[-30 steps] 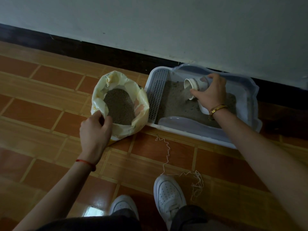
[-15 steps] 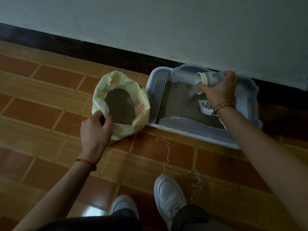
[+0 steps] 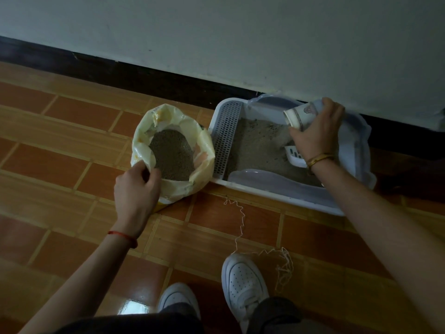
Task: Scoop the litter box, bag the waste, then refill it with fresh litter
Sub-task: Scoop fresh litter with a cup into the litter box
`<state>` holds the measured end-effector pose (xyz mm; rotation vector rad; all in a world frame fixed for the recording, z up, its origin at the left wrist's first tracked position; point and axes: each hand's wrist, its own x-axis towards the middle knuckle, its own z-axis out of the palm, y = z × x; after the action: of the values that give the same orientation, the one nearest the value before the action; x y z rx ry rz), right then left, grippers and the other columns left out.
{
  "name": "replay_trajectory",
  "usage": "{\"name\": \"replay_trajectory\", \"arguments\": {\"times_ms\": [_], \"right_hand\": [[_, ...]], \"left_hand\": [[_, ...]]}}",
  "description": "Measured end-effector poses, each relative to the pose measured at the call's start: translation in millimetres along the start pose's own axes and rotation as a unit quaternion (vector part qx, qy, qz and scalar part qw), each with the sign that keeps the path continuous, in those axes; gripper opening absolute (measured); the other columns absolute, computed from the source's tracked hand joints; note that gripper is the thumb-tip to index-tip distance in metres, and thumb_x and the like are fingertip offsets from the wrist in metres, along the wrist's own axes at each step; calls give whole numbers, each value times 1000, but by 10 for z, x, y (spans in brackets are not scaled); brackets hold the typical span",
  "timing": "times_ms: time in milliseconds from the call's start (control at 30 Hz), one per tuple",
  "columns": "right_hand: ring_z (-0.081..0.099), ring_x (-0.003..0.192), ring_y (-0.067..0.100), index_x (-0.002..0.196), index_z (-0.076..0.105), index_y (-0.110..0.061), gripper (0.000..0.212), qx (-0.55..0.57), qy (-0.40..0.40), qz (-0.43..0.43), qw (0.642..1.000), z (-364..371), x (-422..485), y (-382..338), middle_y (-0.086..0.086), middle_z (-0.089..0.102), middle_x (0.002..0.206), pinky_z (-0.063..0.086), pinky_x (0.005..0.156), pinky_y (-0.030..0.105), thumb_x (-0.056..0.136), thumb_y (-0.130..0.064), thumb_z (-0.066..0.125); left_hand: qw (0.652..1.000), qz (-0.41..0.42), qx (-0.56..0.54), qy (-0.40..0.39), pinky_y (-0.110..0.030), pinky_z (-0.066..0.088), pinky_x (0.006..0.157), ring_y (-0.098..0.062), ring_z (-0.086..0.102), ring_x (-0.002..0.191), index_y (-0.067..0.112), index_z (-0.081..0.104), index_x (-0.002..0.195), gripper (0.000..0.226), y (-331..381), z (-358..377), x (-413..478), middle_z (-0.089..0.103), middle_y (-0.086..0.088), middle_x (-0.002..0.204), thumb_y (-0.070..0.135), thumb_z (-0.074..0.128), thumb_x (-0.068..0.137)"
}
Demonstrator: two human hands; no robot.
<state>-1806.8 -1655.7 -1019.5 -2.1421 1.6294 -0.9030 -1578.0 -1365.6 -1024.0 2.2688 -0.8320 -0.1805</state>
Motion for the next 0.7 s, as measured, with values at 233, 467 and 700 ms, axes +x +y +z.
{"name": "replay_trajectory", "arguments": {"times_ms": [233,467,700], "right_hand": [[39,123,26,132,37,-5,85,66,-14,53,996,7,13,-115,14,34,135,36,90,21,63,-26,82],[44,115,13,133,37,-8,85,222,-60,213,950,9,145,-253,7,35,135,36,69,0,65,-26,84],[58,112,19,135,43,-14,109,395,-175,310,847,68,124,-580,4,56,130,55,75,28,40,-47,84]], "left_hand": [[1000,-8,-8,-10,-25,33,44,-19,41,44,8,50,63,36,45,-27,-11,48,-4,51,25,53,94],[1000,-13,-5,-5,-36,38,46,-27,46,48,0,54,66,42,46,-72,-13,55,-18,57,37,46,84],[999,-33,-28,1,-25,28,45,-19,40,47,-1,57,68,33,55,-115,-2,50,-8,54,21,55,94]]}}
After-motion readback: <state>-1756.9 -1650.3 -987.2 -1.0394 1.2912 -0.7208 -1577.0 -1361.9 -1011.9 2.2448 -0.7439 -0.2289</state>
